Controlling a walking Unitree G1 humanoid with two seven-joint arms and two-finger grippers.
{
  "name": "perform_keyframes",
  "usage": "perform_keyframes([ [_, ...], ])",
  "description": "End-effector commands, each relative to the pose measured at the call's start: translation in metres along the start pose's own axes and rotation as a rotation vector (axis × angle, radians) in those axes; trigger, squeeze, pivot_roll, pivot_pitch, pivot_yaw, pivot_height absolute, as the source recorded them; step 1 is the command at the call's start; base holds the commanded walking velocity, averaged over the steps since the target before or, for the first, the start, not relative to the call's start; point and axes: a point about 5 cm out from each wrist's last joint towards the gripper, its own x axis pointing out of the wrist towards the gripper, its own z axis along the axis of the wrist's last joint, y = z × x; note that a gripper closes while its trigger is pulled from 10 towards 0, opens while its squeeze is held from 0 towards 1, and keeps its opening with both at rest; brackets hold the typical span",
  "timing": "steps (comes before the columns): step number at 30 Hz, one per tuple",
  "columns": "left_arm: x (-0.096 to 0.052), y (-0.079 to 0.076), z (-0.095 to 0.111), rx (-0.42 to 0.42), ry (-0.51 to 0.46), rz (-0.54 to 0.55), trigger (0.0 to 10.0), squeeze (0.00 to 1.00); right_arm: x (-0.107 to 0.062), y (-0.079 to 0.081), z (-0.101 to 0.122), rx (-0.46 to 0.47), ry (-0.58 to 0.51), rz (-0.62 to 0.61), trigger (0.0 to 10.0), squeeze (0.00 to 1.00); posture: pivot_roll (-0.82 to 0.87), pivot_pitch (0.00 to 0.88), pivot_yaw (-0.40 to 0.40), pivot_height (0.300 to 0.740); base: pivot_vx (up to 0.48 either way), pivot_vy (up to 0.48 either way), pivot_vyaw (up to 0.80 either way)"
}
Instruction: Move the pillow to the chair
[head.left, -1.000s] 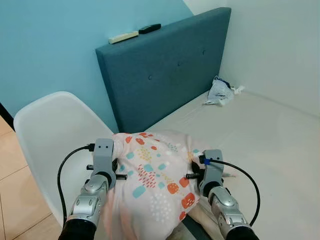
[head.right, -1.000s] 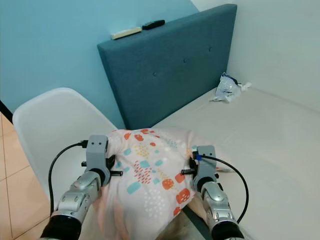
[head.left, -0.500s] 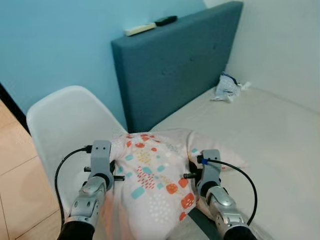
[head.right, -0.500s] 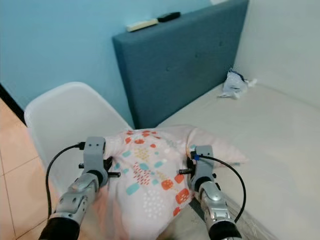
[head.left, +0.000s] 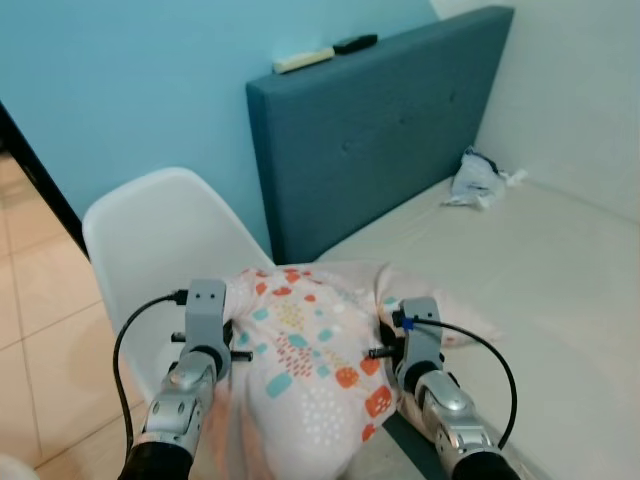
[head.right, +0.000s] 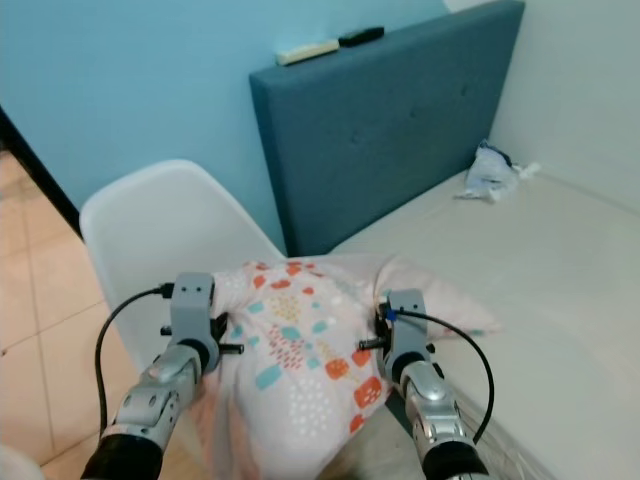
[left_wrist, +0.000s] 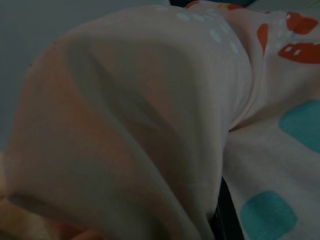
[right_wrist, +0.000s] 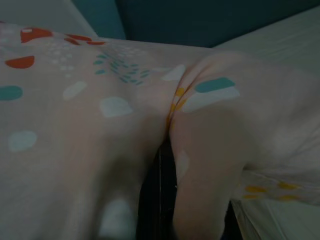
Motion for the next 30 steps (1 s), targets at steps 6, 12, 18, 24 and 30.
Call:
perform_keyframes([
  [6, 0.000, -0.001, 0.008, 0.002, 0.008, 0.011, 10.0, 0.00, 0.007, 0.010, 0.017, -0.017, -0.065, 0.043, 10.0, 0.00, 0.03, 0.065, 0.045, 0.740, 0.000, 0.000, 0.80],
  [12, 0.000, -0.001, 0.007, -0.014, 0.029, 0.011, 10.0, 0.00, 0.007, 0.010, 0.017, -0.020, -0.066, 0.047, 10.0, 0.00, 0.03, 0.067, 0.043, 0.740, 0.000, 0.000, 0.80],
  [18, 0.000, -0.001, 0.009, -0.041, 0.057, -0.006, 10.0, 0.00, 0.008, 0.009, 0.018, -0.023, -0.067, 0.045, 10.0, 0.00, 0.03, 0.070, 0.045, 0.740, 0.000, 0.000, 0.80],
  [24, 0.000, -0.006, 0.011, 0.016, 0.040, -0.034, 10.0, 0.00, 0.007, 0.005, 0.018, -0.026, -0.065, 0.036, 10.0, 0.00, 0.03, 0.074, 0.048, 0.740, 0.000, 0.000, 0.80],
  [30, 0.000, -0.009, 0.012, 0.056, 0.050, -0.041, 10.0, 0.00, 0.005, 0.002, 0.015, -0.026, -0.059, 0.024, 10.0, 0.00, 0.02, 0.075, 0.055, 0.740, 0.000, 0.000, 0.80],
])
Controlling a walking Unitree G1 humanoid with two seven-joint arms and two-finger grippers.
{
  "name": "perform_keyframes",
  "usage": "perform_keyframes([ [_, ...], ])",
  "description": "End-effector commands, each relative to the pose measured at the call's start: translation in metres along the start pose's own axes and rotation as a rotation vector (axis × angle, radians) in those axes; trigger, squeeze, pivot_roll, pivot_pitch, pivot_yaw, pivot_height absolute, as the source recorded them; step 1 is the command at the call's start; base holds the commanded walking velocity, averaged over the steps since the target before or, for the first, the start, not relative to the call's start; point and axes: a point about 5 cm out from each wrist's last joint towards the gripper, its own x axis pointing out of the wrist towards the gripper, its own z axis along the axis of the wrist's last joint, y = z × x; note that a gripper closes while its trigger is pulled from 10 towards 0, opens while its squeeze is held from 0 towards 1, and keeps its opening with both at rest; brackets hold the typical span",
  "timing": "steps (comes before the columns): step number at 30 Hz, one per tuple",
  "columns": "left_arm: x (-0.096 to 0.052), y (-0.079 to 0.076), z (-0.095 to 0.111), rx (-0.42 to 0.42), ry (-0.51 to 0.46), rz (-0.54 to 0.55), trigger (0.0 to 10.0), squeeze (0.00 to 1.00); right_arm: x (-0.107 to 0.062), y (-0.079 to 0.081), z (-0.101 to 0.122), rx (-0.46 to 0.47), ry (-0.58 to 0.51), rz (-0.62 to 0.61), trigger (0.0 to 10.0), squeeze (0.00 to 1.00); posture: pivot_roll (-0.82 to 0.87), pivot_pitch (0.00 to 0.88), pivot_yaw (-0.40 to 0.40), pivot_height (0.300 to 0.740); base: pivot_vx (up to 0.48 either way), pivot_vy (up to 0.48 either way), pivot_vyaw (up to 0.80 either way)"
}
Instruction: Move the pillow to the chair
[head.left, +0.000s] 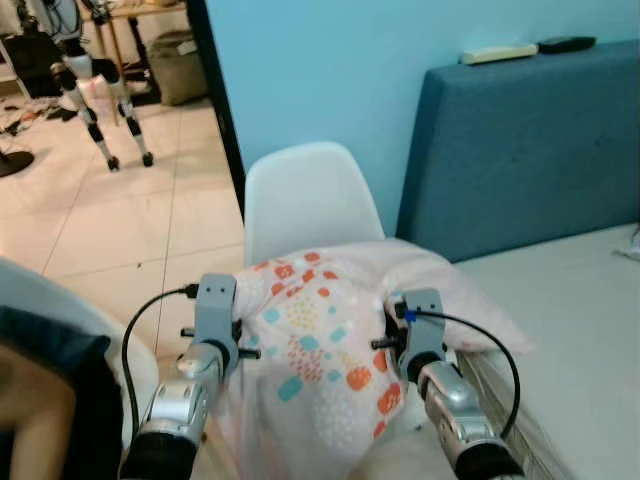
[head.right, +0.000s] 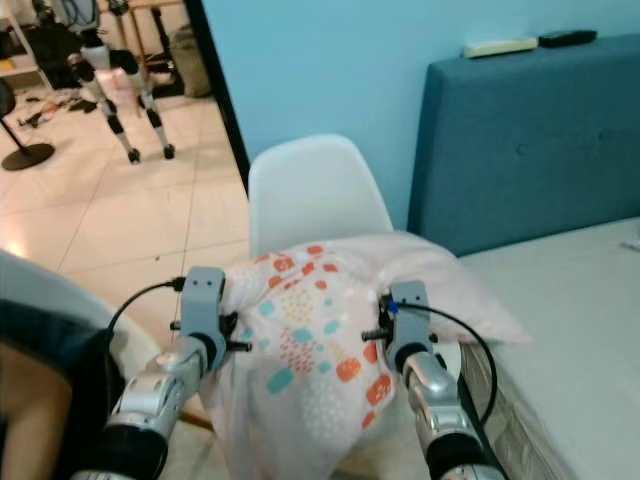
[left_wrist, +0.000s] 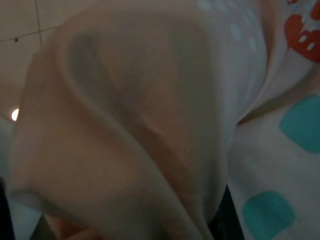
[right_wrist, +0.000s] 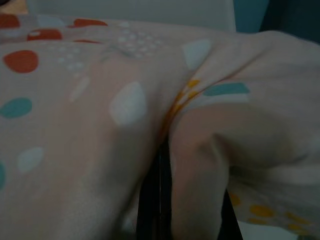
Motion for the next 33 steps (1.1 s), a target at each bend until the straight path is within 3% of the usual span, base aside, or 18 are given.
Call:
perform_keyframes([
  [1, -0.0016, 0.0048, 0.0024, 0.022, -0.003, 0.021, 10.0, 0.00, 0.0045, 0.0130, 0.0077, 0.000, -0.039, 0.043, 10.0, 0.00, 0.02, 0.075, 0.055, 0.740, 0.000, 0.000, 0.80],
  [6, 0.0016, 0.0084, 0.0089, 0.011, -0.031, 0.050, 10.0, 0.00, 0.0034, 0.0096, 0.0035, 0.026, -0.022, -0.001, 10.0, 0.00, 0.02, 0.070, 0.055, 0.740, 0.000, 0.000, 0.00],
  [14, 0.0032, 0.0114, 0.0064, -0.008, 0.014, 0.055, 10.0, 0.00, 0.0014, 0.0117, 0.0016, 0.039, -0.025, 0.006, 10.0, 0.00, 0.01, 0.063, 0.060, 0.740, 0.000, -0.465, 0.00],
  [15, 0.0031, 0.0110, 0.0045, -0.038, 0.028, 0.054, 10.0, 0.00, 0.0011, 0.0122, 0.0011, 0.041, -0.024, 0.006, 10.0, 0.00, 0.01, 0.063, 0.060, 0.740, 0.000, 0.000, 0.00],
  [25, 0.0040, 0.0068, 0.0069, -0.054, 0.016, 0.047, 10.0, 0.00, 0.0017, 0.0127, 0.0040, 0.039, -0.032, 0.025, 10.0, 0.00, 0.01, 0.057, 0.052, 0.740, 0.000, 0.000, 0.00],
  [33, 0.0018, 0.0134, 0.0047, -0.105, 0.022, 0.080, 10.0, 0.00, 0.0033, 0.0155, 0.0062, 0.032, -0.032, 0.052, 10.0, 0.00, 0.01, 0.059, 0.036, 0.740, 0.000, 0.120, 0.00],
])
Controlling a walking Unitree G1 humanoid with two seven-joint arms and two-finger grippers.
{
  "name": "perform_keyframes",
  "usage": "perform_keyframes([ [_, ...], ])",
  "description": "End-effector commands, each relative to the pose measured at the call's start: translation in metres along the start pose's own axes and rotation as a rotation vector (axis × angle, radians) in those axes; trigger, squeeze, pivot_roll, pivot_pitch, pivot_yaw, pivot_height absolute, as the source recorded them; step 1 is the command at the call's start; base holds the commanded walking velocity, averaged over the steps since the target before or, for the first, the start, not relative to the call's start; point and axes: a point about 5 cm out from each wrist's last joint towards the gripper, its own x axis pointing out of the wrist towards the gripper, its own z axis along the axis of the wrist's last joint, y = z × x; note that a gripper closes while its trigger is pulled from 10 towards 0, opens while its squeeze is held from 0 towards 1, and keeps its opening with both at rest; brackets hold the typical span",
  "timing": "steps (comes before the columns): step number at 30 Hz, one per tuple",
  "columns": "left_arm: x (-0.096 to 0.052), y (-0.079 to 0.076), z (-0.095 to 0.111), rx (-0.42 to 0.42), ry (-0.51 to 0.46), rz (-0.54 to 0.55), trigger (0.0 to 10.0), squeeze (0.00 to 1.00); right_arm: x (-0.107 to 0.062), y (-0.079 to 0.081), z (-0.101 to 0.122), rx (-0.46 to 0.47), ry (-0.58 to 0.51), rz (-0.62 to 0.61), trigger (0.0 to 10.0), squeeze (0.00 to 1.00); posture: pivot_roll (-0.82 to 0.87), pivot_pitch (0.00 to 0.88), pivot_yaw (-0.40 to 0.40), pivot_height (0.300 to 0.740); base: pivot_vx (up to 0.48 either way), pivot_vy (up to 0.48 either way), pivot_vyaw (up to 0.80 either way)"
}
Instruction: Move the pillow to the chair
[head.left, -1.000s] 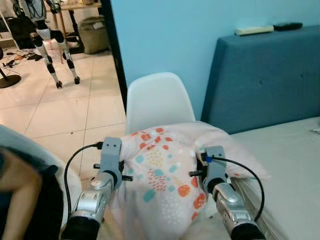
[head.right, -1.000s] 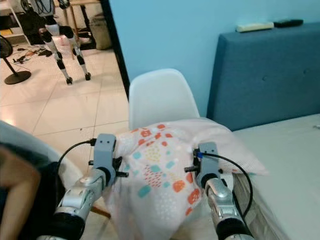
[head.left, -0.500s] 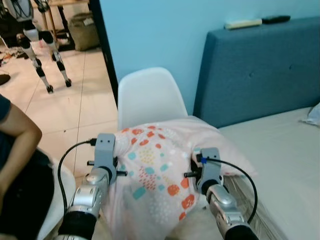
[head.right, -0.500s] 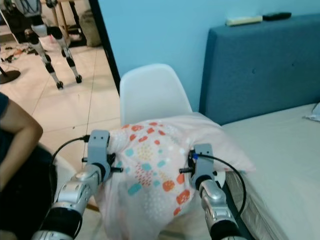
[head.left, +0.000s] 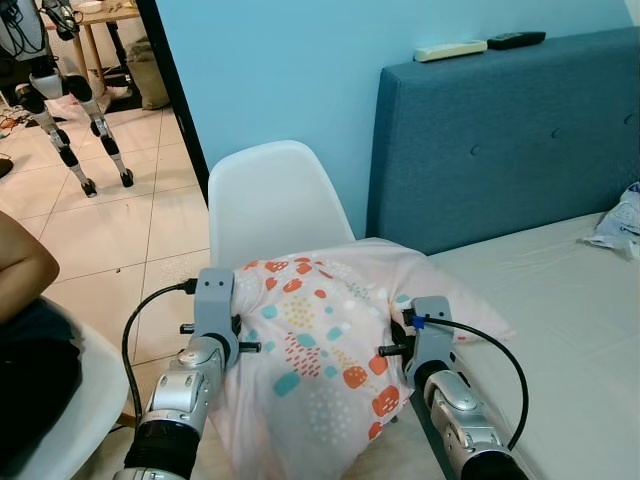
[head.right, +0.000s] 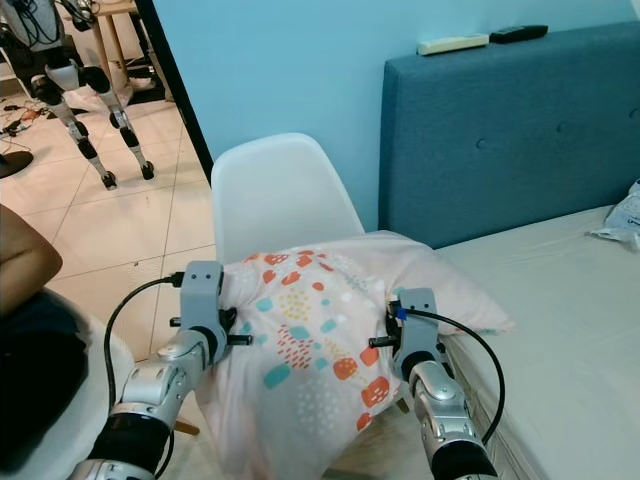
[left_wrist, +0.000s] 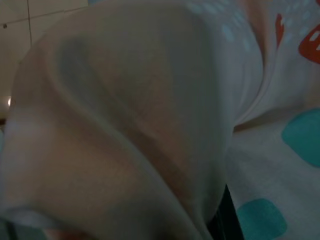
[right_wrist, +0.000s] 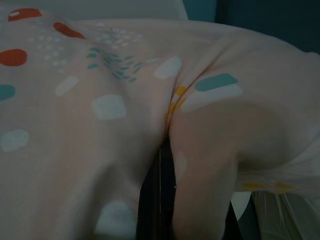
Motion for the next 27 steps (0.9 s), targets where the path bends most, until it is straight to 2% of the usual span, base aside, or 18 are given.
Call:
perform_keyframes([
  [1, -0.002, 0.004, -0.001, -0.012, -0.009, 0.017, 10.0, 0.00, 0.006, 0.012, 0.011, -0.002, -0.038, 0.054, 10.0, 0.00, 0.02, 0.059, 0.033, 0.740, 0.000, 0.480, 0.00],
  [4, -0.003, 0.005, 0.000, -0.008, -0.021, 0.019, 10.0, 0.00, 0.006, 0.013, 0.010, -0.002, -0.037, 0.058, 10.0, 0.00, 0.02, 0.061, 0.032, 0.740, 0.000, 0.459, 0.00],
  [13, -0.006, 0.000, 0.009, 0.071, -0.117, 0.001, 10.0, 0.00, 0.006, 0.014, 0.013, 0.005, -0.052, 0.058, 10.0, 0.00, 0.02, 0.065, 0.036, 0.740, 0.000, 0.000, 0.00],
  [14, -0.007, -0.004, 0.012, 0.115, -0.154, -0.008, 10.0, 0.00, 0.006, 0.012, 0.016, 0.012, -0.079, 0.043, 10.0, 0.00, 0.01, 0.067, 0.037, 0.740, 0.000, 0.000, 0.00],
  [18, -0.006, -0.006, 0.014, 0.141, -0.169, -0.006, 10.0, 0.00, 0.006, 0.010, 0.019, 0.019, -0.097, 0.031, 10.0, 0.00, 0.01, 0.068, 0.037, 0.740, 0.000, 0.000, 0.00],
  [24, -0.007, -0.007, 0.023, 0.067, -0.225, -0.021, 10.0, 0.00, 0.007, 0.007, 0.023, 0.013, -0.105, 0.030, 10.0, 0.00, 0.01, 0.074, 0.028, 0.740, 0.000, 0.000, 0.00],
  [27, -0.008, -0.007, 0.023, 0.057, -0.231, -0.025, 10.0, 0.00, 0.007, 0.006, 0.023, 0.011, -0.105, 0.034, 10.0, 0.00, 0.01, 0.074, 0.024, 0.740, 0.191, 0.000, 0.00],
])
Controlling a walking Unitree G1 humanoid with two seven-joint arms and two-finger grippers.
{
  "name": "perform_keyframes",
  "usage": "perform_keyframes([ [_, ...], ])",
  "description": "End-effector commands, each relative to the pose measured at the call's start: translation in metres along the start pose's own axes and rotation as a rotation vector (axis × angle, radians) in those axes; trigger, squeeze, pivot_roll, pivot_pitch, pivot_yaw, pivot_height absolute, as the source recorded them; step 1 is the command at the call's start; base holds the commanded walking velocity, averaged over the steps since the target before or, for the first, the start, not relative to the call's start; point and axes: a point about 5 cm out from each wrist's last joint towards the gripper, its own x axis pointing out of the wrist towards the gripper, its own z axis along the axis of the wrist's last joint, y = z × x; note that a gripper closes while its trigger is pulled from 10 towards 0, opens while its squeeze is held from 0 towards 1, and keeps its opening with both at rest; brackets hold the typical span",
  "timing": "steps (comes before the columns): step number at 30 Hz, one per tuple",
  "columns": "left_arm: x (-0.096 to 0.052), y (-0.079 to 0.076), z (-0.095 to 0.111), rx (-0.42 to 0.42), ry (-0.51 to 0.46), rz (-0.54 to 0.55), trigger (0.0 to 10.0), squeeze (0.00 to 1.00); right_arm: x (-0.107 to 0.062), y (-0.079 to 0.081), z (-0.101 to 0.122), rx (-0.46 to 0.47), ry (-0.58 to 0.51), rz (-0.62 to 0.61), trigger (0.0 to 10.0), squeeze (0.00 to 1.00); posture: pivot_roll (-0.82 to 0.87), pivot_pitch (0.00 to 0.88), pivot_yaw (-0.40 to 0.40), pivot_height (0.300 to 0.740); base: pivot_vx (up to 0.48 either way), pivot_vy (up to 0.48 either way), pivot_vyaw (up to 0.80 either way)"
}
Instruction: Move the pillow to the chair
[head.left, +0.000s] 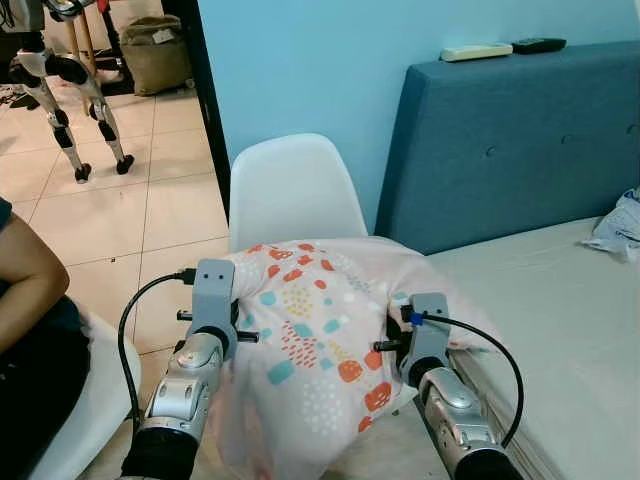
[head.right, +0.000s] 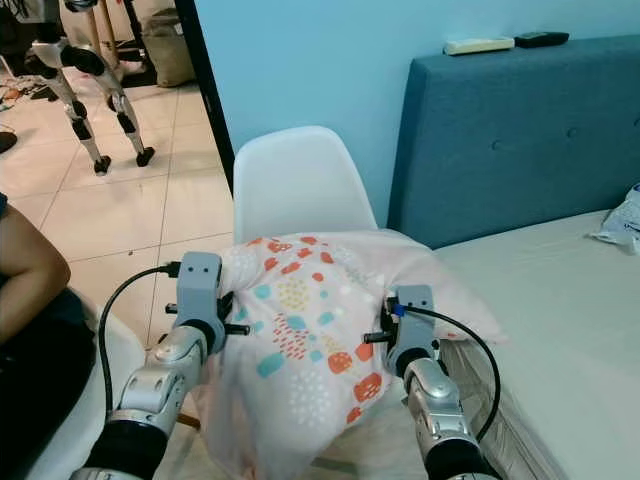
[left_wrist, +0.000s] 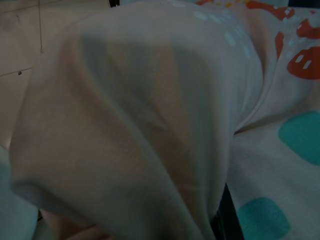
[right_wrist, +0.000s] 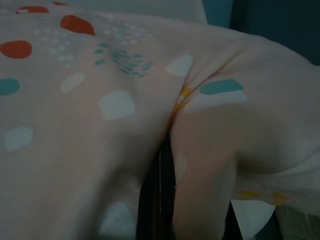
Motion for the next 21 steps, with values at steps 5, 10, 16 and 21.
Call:
perform_keyframes([
  [5, -0.0020, -0.0014, 0.0073, -0.031, -0.058, -0.007, 10.0, 0.00, 0.0072, 0.0099, 0.0169, -0.023, -0.069, 0.049, 10.0, 0.00, 0.01, 0.074, 0.021, 0.740, 0.309, 0.000, 0.00],
  [10, -0.0017, -0.0021, 0.0065, -0.050, -0.058, -0.004, 10.0, 0.00, 0.0082, 0.0120, 0.0173, -0.025, -0.068, 0.059, 10.0, 0.00, 0.01, 0.074, 0.019, 0.740, 0.121, 0.000, 0.00],
  [16, -0.0008, -0.0023, 0.0048, -0.058, -0.048, -0.002, 10.0, 0.00, 0.0085, 0.0114, 0.0170, -0.028, -0.064, 0.063, 10.0, 0.00, 0.01, 0.074, 0.021, 0.740, 0.000, 0.000, 0.00],
  [21, -0.0007, -0.0009, 0.0049, -0.057, -0.050, 0.006, 10.0, 0.00, 0.0087, 0.0122, 0.0170, -0.028, -0.064, 0.066, 10.0, 0.00, 0.01, 0.074, 0.022, 0.740, 0.000, 0.000, 0.00],
])
